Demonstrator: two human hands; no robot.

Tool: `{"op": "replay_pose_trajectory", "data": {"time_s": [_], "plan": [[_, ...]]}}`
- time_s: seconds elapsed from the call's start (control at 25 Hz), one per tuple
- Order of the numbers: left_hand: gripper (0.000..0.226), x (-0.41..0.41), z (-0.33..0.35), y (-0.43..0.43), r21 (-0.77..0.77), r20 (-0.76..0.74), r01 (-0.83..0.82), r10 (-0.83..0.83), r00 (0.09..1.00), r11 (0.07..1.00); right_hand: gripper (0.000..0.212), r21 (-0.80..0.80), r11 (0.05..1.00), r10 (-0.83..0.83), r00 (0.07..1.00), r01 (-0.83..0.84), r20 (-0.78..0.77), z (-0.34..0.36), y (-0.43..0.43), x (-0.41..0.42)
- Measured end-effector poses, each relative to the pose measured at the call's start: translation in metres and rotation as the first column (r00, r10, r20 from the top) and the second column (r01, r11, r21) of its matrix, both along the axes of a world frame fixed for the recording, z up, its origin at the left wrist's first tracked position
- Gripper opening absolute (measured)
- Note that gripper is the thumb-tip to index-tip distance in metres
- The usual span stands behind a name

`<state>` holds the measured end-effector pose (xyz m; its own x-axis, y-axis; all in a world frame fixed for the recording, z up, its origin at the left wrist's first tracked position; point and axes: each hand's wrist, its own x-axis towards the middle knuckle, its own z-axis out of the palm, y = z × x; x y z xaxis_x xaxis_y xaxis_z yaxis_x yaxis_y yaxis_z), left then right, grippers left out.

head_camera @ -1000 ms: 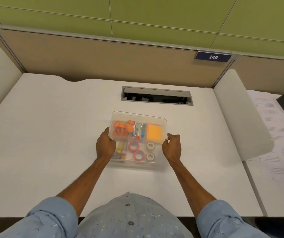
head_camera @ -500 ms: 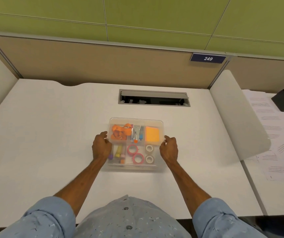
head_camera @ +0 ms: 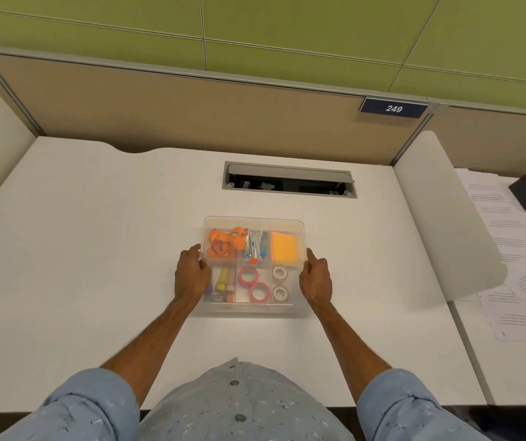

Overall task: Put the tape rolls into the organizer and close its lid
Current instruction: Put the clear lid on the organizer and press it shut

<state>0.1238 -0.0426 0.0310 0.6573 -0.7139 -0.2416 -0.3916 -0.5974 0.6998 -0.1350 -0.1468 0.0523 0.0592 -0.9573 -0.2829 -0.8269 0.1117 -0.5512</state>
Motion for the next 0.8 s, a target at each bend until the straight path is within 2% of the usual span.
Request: {"op": "replay_pose_trajectory", "data": {"time_s": [0.2, 0.4, 0.48, 0.56, 0.64, 0.8], "plan": [[0.057, -0.005, -0.003, 0.009, 0.023, 0.053, 0.153, -0.154, 0.987, 0.988, 0.048, 0.007, 0.999, 0.041, 0.998, -0.04, -0.043, -0.003, 0.001, 0.001], [0.061, -0.008, -0.007, 0.013, 0.022, 0.043, 0.175, -0.176, 0.983, 0.984, 0.05, 0.045, 0.998, 0.045, 0.998, -0.043, -0.037, -0.002, -0.004, 0.0], [0.062, -0.01, -0.008, 0.015, 0.018, 0.093, 0.194, -0.195, 0.976, 0.981, 0.053, -0.011, 0.998, 0.062, 0.987, -0.064, -0.148, -0.003, 0.003, 0.002], [0.064, -0.014, -0.009, 0.019, 0.018, 0.196, 0.226, -0.225, 0.954, 0.974, 0.056, -0.152, 0.983, 0.059, 0.957, -0.105, -0.283, -0.005, 0.014, 0.009], [0.064, -0.019, -0.012, 0.02, 0.041, 0.291, 0.278, -0.277, 0.916, 0.96, 0.056, -0.236, 0.952, 0.113, 0.943, -0.192, -0.313, -0.009, 0.024, 0.017], [0.064, -0.028, -0.017, 0.015, 0.106, 0.304, 0.33, -0.347, 0.887, 0.938, 0.063, -0.17, 0.928, 0.247, 0.889, -0.331, -0.385, -0.02, 0.031, 0.024]]}}
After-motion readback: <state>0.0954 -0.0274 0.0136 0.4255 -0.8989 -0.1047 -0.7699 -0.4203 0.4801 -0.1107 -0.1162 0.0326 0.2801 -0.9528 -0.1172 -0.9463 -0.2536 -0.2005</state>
